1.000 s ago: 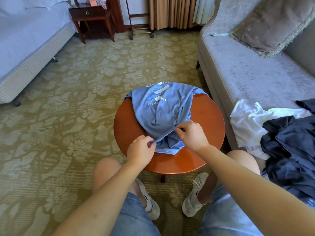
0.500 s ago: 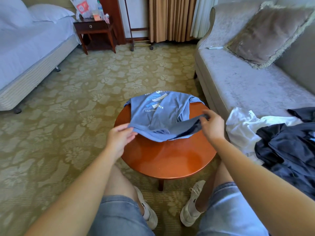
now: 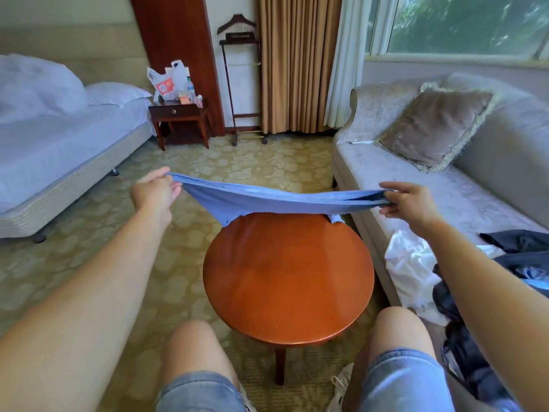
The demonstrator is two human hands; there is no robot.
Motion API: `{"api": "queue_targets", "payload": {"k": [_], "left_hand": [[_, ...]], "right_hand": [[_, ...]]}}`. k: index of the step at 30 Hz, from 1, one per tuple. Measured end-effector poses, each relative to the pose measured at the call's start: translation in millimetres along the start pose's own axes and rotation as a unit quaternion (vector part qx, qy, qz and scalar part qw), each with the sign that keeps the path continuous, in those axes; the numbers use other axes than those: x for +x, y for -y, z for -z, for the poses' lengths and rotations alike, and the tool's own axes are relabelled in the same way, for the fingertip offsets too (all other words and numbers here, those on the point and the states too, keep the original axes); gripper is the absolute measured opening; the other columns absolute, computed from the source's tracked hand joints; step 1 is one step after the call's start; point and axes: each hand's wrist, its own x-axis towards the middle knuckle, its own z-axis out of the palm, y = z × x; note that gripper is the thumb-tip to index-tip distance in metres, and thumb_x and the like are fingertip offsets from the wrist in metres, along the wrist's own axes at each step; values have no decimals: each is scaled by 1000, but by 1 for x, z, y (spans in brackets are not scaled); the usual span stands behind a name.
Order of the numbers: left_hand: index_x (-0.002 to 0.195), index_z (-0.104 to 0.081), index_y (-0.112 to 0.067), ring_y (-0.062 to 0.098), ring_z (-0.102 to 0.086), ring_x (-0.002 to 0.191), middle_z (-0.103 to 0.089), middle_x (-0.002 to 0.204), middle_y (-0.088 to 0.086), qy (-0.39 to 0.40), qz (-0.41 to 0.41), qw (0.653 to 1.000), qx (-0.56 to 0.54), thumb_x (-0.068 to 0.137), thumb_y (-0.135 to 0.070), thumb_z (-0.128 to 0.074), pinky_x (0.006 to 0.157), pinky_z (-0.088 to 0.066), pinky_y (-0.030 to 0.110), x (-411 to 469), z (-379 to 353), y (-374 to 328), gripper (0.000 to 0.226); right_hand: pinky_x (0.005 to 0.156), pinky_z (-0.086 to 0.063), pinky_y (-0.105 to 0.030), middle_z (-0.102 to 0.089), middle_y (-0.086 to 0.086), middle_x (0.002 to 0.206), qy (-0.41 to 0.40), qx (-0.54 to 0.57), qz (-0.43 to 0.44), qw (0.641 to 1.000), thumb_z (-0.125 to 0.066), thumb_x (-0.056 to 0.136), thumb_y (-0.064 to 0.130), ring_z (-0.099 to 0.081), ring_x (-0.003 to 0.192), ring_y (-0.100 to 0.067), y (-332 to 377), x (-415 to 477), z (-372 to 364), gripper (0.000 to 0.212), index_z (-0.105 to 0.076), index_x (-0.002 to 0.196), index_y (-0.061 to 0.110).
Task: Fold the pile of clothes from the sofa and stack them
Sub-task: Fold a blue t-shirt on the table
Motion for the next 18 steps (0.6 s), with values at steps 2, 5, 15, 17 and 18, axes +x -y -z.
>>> {"api": "queue_targets", "payload": {"k": [2,5,15,17,18], "left_hand": [[115,-66,-9,10,-64,68,-66,95,11,12,-8,999,36,93,6,-50,62,-53,14,-5,7,4,31],[112,-67,-12,3,-64,51,-65,95,13,60,7,986,157,93,4,-49,53,-51,12,-15,27,28,30],[106,-63,-7,13,-66,62,-63,109,12,109,120,946,281,99,2,-42,64,-50,22,-25,40,66,24],[99,-61,-9,14,-66,65,-60,114,11,88,177,962,189,100,2,-36,62,-48,21,-12,23,69,27],[92,-58,-12,13,-68,72,-60,113,9,89,203,964,145,101,1,-34,62,-48,20,-5,12,70,28]], "right_hand": [[45,-53,-21,-60,-14,70,12,-51,1,999,-50,93,-8,-57,37,-11,1,-7,8,17,-63,97,2],[49,-50,-27,-65,-18,58,51,-269,-40,961,-59,84,-4,-57,43,-18,-29,-20,17,12,-67,75,-2],[51,-58,-29,-63,-24,75,57,-60,-205,975,-45,97,2,-67,56,-25,-50,-30,0,14,-50,84,1],[44,-55,-25,-61,-23,73,25,50,-215,975,-43,98,0,-65,44,-18,-38,-7,-18,18,-49,81,0],[44,-54,-24,-62,-21,70,14,83,-214,973,-41,98,0,-64,41,-15,-33,6,-29,20,-49,80,0]]}}
